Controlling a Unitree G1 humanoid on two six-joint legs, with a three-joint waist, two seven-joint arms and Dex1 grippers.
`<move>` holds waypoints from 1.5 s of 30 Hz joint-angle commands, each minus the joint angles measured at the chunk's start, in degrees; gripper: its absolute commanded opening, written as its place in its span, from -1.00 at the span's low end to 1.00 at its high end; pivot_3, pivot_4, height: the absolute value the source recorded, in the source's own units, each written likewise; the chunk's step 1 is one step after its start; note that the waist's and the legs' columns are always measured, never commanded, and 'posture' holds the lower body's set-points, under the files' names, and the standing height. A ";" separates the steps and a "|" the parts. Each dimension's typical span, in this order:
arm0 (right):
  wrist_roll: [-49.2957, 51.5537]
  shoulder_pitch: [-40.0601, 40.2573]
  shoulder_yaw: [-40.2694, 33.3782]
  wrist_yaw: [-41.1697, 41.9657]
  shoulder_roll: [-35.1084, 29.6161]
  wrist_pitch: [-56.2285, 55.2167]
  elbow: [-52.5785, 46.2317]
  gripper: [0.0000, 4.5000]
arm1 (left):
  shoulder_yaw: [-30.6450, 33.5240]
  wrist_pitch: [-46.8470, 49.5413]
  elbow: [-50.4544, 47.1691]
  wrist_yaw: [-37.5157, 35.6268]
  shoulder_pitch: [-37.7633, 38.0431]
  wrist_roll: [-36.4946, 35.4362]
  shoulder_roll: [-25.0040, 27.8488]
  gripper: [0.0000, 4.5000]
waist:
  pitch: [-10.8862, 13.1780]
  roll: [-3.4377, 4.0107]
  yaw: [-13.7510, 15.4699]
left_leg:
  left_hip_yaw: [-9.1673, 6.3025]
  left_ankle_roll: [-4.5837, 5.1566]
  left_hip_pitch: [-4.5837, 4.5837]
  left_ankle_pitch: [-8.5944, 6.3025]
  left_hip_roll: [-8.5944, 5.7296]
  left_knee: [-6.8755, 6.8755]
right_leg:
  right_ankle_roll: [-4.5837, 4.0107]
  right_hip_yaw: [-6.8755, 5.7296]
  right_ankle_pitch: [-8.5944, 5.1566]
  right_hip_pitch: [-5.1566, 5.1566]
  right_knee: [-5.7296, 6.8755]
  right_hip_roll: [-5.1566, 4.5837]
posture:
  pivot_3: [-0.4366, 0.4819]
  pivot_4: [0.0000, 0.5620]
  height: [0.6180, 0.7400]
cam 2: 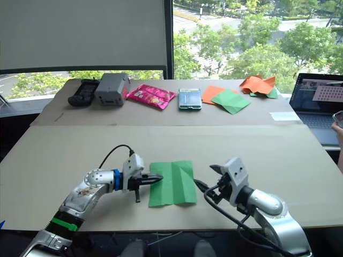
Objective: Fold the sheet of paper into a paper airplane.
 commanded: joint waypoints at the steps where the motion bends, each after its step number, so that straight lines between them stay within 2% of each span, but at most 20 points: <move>1: 2.07 0.53 -1.32 -0.46 -0.83 1.77 -4.60 0.92 | -0.88 -3.25 0.98 -0.82 -0.61 2.69 0.40 -0.98 | 0.00 0.00 -0.01 | -0.01 0.00 0.00 0.00 0.00 0.00 | 0.00 0.00 0.00 0.00 0.00 0.00 | -0.05 -0.47 0.64; 10: 5.19 3.51 -0.74 1.34 -3.55 4.92 -9.30 0.92 | -1.98 -5.12 2.10 -1.39 -0.59 5.46 -0.09 -0.98 | -0.01 0.01 0.28 | -0.01 -0.01 0.02 0.00 -0.01 0.01 | 0.00 0.00 0.00 0.03 0.00 -0.03 | -0.05 -0.47 0.64; 11: 5.65 4.11 -0.79 1.82 -3.95 4.92 -9.92 0.67 | -1.97 -5.15 2.09 -1.45 -0.49 5.54 -0.08 -1.00 | -0.01 0.01 0.38 | -0.01 -0.01 0.02 0.00 -0.01 0.01 | 0.00 0.00 0.00 0.04 0.00 -0.03 | -0.05 -0.47 0.64; 18: 11.08 8.48 1.65 5.79 -7.97 8.52 -14.71 -0.39 | -2.17 -5.50 2.17 -1.72 -0.09 6.38 0.15 -1.00 | 0.02 -0.09 0.44 | -0.02 -0.01 0.03 0.00 -0.01 0.02 | 0.01 0.00 -0.01 0.04 0.00 -0.04 | -0.05 -0.47 0.64; 22: 7.59 8.91 7.45 3.76 -8.07 9.90 -12.11 -1.00 | -2.29 -5.45 2.29 -1.89 -0.31 6.57 -0.25 -1.00 | 0.02 -0.12 0.45 | -0.03 -0.01 0.04 -0.01 -0.01 0.02 | 0.01 0.00 -0.01 0.04 0.00 -0.04 | -0.05 -0.47 0.64; 27: 6.26 9.67 10.96 0.12 -5.21 10.45 -10.16 -1.00 | -2.66 -5.71 2.24 -2.28 -0.26 7.08 -0.37 -1.00 | -0.01 -0.14 0.55 | -0.03 -0.02 0.03 -0.01 -0.03 0.05 | 0.01 0.00 -0.01 0.04 0.00 -0.05 | -0.05 -0.47 0.64; 35: 1.17 11.11 10.76 -4.95 -2.25 6.64 -6.99 -1.00 | -2.06 -5.22 1.90 -2.63 -0.56 6.43 -0.39 -1.00 | -0.04 -0.15 0.64 | -0.03 -0.02 0.03 -0.01 -0.04 0.06 | 0.01 0.00 -0.01 0.03 0.00 -0.06 | -0.05 -0.47 0.64; 45: 1.05 12.86 6.13 -6.78 6.37 -4.54 0.21 -1.00 | -1.61 -5.01 2.06 -3.50 -1.24 6.00 -0.66 -1.00 | -0.11 -0.09 0.82 | -0.03 -0.02 0.02 -0.01 -0.04 0.05 | 0.01 0.00 -0.01 0.03 0.00 -0.05 | -0.05 -0.47 0.64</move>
